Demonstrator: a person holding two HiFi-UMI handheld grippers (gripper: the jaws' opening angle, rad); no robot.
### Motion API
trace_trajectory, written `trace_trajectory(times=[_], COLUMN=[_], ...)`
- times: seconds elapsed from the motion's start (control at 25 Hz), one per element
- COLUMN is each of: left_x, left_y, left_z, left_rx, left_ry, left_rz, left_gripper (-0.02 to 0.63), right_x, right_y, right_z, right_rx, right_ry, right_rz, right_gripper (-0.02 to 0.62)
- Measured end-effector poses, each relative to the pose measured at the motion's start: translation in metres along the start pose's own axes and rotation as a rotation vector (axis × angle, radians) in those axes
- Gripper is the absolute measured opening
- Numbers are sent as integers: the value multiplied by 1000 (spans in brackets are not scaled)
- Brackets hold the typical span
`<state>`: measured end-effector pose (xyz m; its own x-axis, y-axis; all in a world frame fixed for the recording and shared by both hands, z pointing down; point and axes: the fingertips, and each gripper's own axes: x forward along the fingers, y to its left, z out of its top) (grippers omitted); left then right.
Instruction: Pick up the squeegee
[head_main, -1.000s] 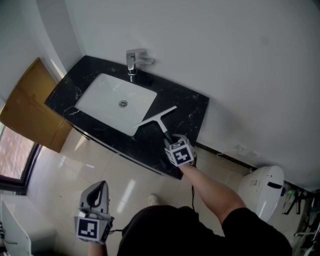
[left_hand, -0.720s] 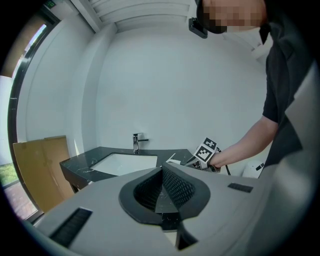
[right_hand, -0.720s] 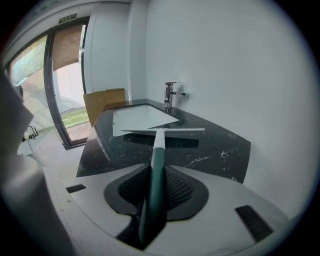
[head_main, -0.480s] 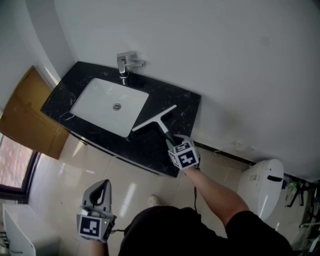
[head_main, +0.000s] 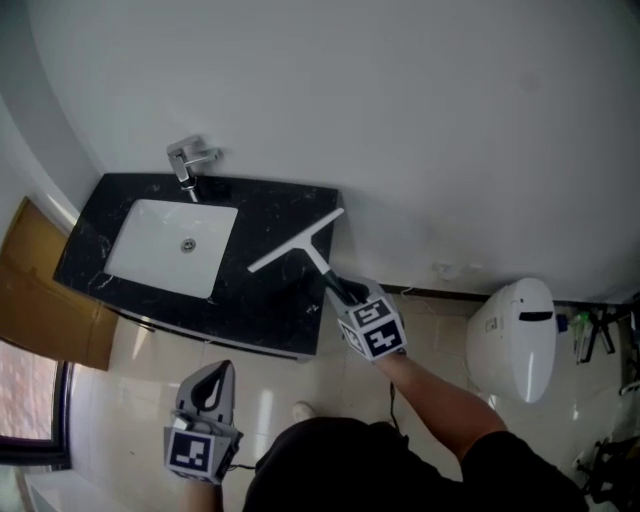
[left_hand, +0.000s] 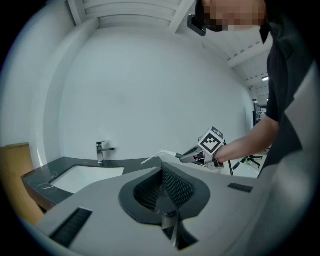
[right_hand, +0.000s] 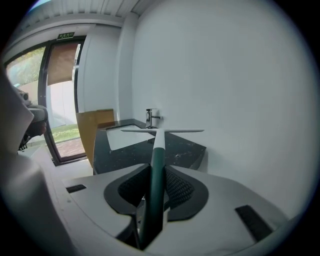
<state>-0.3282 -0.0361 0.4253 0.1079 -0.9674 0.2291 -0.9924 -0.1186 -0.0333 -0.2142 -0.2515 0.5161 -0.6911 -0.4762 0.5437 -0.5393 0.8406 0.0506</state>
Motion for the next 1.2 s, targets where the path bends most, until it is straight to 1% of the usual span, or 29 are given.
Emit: trace_trajectory(times=[0.16,0.36,0.48,0.64,0.76,0.88,1.0,1.2], left_x=[23,53,66,79,88,93,95,96], left_y=[-38,-98,-138,-190,-230,-270,-308,-361], left_z=[10,25,33,39,43,44,42,35], left_rx=[39,78,105,135,152,161,162,157], left_ry=[-16,-42,-51,-54,-51,-50,-35,-9], left_rz=[-101,-223,-290,-358,-393,-410,-411,-395], left_gripper=[2,2,2,2,2,2,2,2], right_x=[-59,-143,-195,-261,-306,-346,-378,-414], right_y=[-30,-70,-90,-117,-136,-150,-163,-182], right_z=[-5,-22,-39,-74,-103,-129,-152,-179], right_rx=[37,82,108,166,209,225,234,241], right_ry=[-61,-123,-152,-181,-202,-212,-220,-240], right_rz=[-75,-175,-232,-307,-347,-370,-367,-336], right_gripper=[98,98,98,98,98,98,98,98])
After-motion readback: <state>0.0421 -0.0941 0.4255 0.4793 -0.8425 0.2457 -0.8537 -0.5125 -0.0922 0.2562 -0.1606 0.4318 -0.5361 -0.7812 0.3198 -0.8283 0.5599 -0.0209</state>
